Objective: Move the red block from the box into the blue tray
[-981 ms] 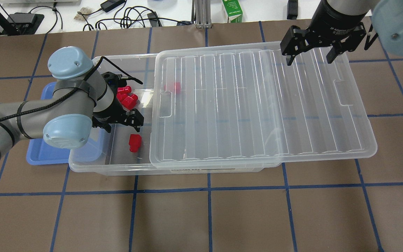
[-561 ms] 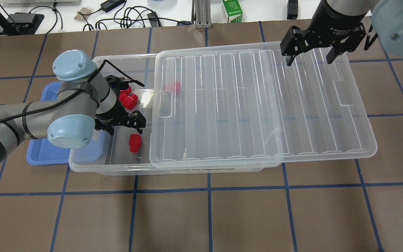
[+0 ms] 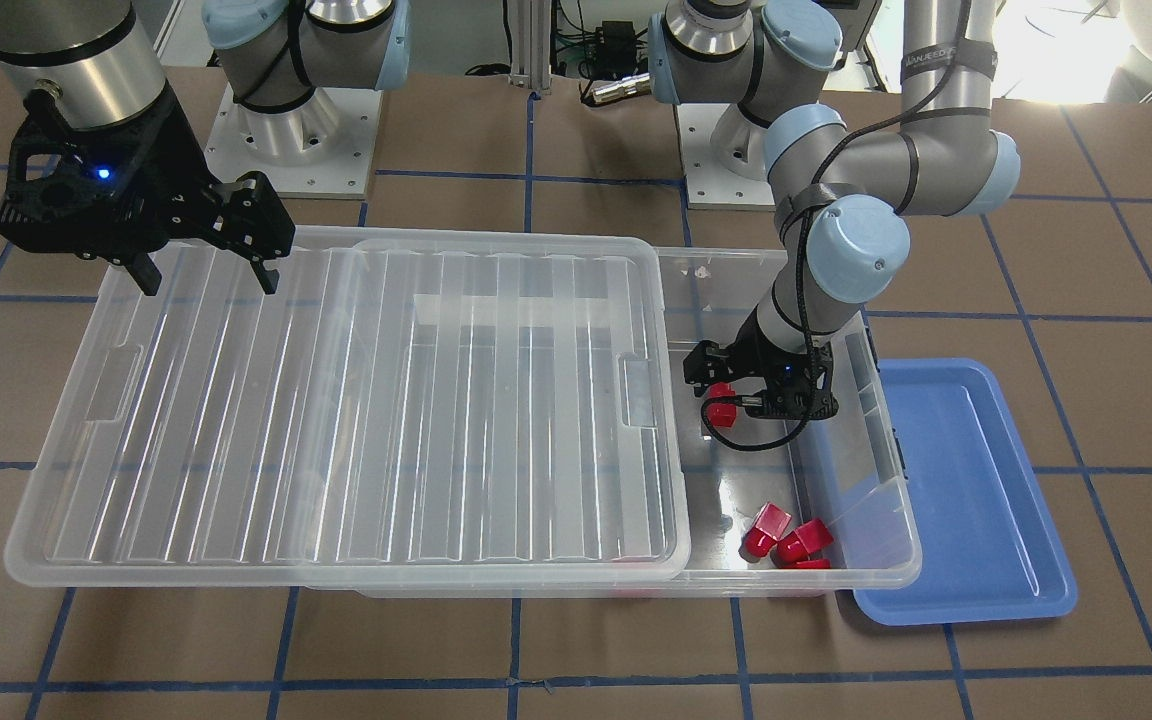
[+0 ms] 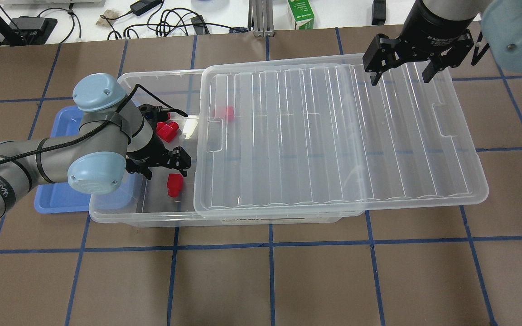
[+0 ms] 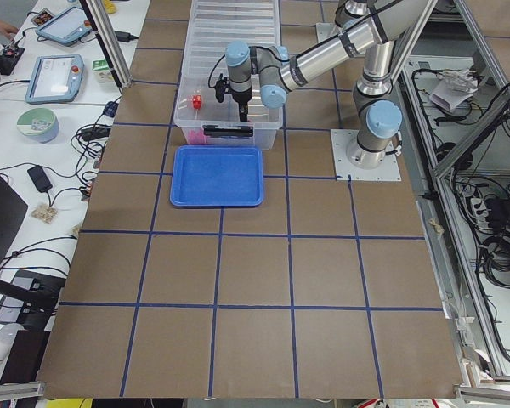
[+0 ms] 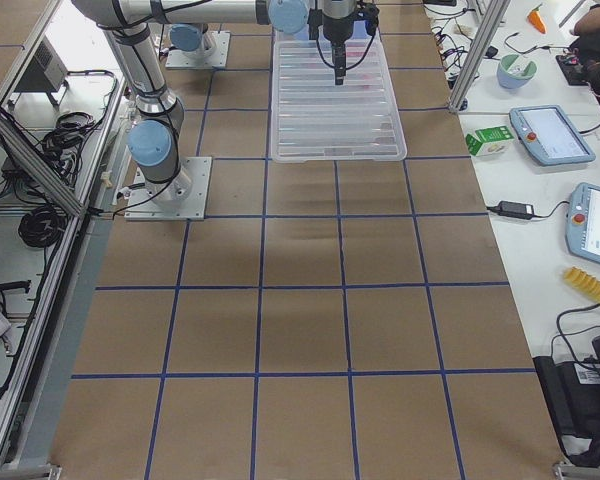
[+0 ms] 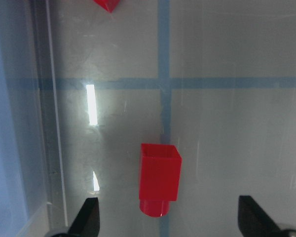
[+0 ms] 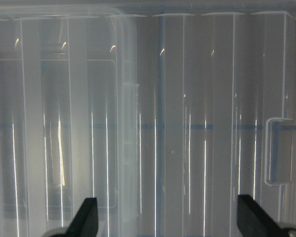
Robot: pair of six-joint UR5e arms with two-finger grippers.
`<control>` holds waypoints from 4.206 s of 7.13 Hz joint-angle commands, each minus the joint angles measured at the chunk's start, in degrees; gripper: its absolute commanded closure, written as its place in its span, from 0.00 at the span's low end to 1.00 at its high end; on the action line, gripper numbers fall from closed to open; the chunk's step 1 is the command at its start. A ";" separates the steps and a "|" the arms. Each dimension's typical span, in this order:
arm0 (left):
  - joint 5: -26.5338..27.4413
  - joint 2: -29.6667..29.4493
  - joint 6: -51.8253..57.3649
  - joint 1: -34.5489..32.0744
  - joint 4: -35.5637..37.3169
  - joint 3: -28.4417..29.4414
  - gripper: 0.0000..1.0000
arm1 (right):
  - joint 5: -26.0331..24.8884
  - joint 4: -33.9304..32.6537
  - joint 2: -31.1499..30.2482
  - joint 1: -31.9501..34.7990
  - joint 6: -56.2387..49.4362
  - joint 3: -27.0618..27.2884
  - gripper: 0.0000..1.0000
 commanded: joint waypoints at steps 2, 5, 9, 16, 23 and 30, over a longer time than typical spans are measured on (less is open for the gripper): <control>0.04 -1.51 -0.18 0.31 3.17 -1.79 0.00 | 0.00 0.00 0.00 0.00 0.00 0.00 0.00; -0.22 -3.71 -0.18 0.22 5.29 -2.32 0.01 | 0.00 0.00 0.00 0.00 0.00 0.00 0.00; -0.05 -3.63 -0.09 -0.22 5.30 -2.41 0.93 | 0.00 0.00 0.00 0.00 0.00 0.00 0.00; 0.74 2.44 1.05 2.75 -21.74 21.38 0.95 | -0.08 0.00 0.00 0.00 0.00 0.00 0.00; 0.57 -6.59 29.00 24.63 -4.52 12.75 0.95 | -0.61 -0.09 0.53 -5.24 -7.26 -0.44 0.00; 1.36 -6.11 28.74 24.57 -7.19 16.01 0.00 | 2.09 -19.42 1.76 -29.62 -31.05 19.16 0.00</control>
